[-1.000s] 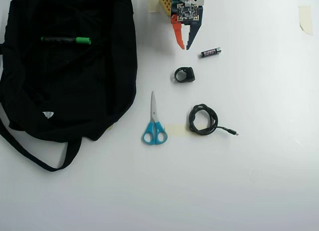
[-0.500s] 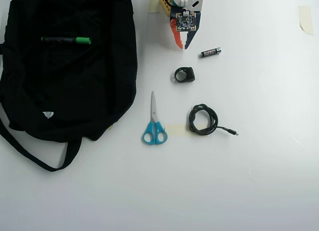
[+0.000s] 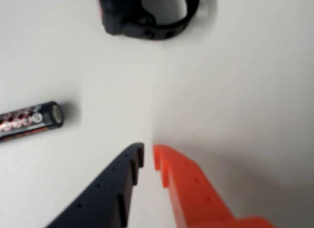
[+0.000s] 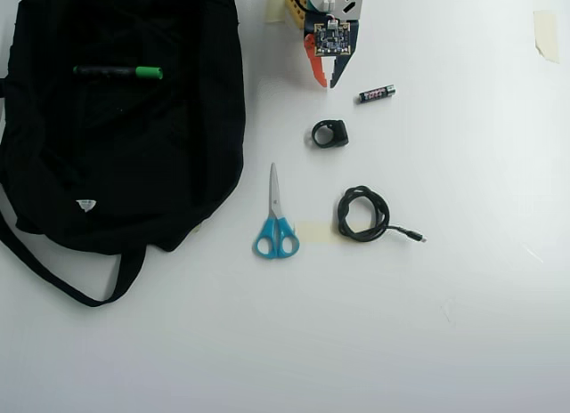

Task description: Put the green marker into the black bag

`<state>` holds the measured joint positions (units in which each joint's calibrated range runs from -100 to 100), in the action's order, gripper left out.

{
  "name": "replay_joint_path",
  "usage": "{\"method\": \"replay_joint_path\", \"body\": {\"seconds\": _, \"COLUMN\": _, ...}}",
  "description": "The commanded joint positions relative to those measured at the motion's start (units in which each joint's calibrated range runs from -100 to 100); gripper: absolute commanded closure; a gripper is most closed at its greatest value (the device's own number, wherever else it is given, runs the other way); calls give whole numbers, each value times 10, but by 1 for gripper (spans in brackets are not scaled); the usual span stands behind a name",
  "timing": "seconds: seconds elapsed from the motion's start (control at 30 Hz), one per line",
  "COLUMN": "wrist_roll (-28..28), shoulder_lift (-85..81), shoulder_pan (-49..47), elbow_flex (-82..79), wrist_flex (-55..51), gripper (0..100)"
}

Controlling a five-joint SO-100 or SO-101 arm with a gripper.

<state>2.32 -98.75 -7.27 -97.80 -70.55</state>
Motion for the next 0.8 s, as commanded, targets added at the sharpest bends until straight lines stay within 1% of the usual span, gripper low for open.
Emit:
{"method": "replay_joint_path", "body": {"seconds": 0.0, "wrist_roll": -1, "shoulder_lift": -7, "shoulder_pan": 0, "elbow_flex": -15, "wrist_flex": -15, "gripper": 98}}
{"method": "replay_joint_path", "body": {"seconds": 0.77, "wrist_roll": -1, "shoulder_lift": -7, "shoulder_pan": -3, "elbow_flex": -15, "wrist_flex": -15, "gripper": 98}}
